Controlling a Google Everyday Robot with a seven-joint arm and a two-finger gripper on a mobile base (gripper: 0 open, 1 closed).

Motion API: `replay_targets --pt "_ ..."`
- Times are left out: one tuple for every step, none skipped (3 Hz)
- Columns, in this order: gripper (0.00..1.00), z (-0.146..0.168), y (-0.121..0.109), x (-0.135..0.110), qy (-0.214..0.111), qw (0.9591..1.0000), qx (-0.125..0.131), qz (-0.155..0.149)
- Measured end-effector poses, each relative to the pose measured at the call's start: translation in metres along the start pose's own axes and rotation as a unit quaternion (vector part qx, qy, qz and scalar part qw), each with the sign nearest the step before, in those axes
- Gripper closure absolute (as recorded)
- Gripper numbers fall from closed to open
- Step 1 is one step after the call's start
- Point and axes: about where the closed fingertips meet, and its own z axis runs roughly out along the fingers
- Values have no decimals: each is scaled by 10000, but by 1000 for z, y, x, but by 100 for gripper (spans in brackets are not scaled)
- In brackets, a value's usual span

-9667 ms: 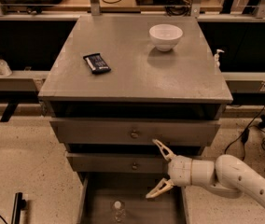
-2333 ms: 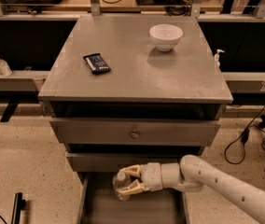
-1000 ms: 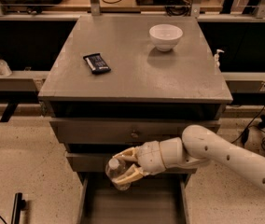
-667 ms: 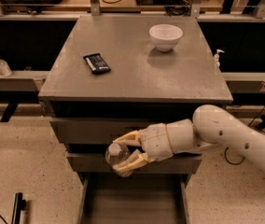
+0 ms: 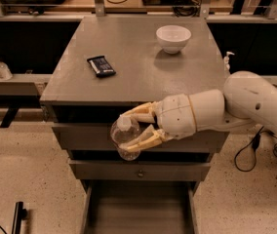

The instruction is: Pick water bottle from bottom drawer and place on counter

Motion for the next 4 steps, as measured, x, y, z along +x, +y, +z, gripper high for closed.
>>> replay_targets --pt "100 -34 -41 -57 80 9997 214 21" --pt "100 -73 -96 -98 378 9968 667 227" --pt "100 -85 -110 -110 343 9953 840 330" --pt "100 -85 -110 -110 343 9953 841 330"
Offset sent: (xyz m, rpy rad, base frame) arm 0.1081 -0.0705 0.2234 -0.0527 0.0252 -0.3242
